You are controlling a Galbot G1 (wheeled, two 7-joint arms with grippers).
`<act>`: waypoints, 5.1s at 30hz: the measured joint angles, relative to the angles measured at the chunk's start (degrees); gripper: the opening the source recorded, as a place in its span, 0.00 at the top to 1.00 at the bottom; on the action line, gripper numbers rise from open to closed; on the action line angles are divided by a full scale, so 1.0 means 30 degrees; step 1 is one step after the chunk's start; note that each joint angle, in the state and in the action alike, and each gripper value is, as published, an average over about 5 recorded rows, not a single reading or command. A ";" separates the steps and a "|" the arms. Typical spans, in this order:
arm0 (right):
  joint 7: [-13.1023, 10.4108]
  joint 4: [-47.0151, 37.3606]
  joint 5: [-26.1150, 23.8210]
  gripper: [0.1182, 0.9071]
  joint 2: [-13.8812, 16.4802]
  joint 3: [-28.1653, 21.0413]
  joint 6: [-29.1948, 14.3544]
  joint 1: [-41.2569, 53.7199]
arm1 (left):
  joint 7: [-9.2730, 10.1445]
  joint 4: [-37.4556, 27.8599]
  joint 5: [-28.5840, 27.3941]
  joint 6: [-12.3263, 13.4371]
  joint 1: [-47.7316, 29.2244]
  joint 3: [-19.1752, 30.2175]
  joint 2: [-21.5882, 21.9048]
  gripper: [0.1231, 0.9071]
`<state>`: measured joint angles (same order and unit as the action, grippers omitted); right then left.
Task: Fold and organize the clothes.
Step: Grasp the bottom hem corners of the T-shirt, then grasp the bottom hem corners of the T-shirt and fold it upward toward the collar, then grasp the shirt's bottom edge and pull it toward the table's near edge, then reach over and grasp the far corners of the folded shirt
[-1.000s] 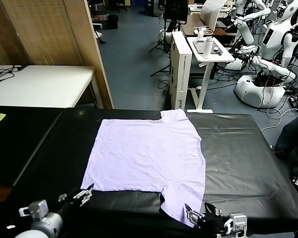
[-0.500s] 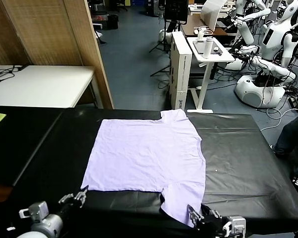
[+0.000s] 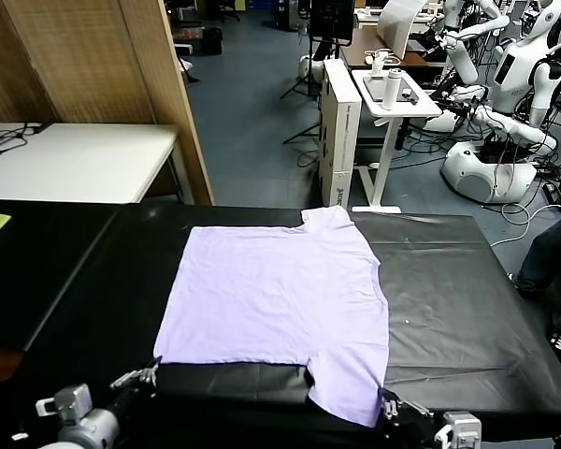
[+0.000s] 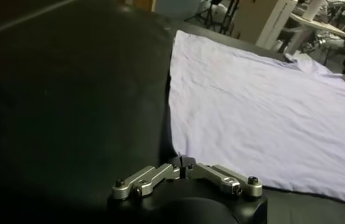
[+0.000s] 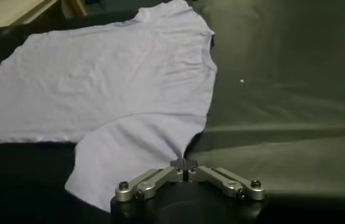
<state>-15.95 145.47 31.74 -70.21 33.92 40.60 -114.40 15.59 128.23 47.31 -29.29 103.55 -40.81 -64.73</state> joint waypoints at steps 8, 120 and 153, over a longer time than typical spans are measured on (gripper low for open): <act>0.0766 -0.0388 0.0778 0.97 0.0546 0.0715 -0.1820 0.1394 | 0.0170 0.1583 0.0003 0.0350 0.1124 -0.0163 -0.0217 0.96; 0.0986 -0.3427 0.1136 0.97 0.4986 0.0563 0.0523 0.4596 | -0.0285 -0.1971 -0.2604 0.1543 -0.3239 0.1899 -0.0441 0.96; 0.0735 -0.4826 0.5810 0.00 0.7052 0.0604 0.0478 0.9797 | 0.0944 0.0627 -0.2380 0.0692 -0.1217 0.0239 -0.0657 0.00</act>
<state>-13.74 130.99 49.18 -49.06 35.73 42.04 -85.01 18.42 130.11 40.17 -27.22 99.90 -40.09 -66.70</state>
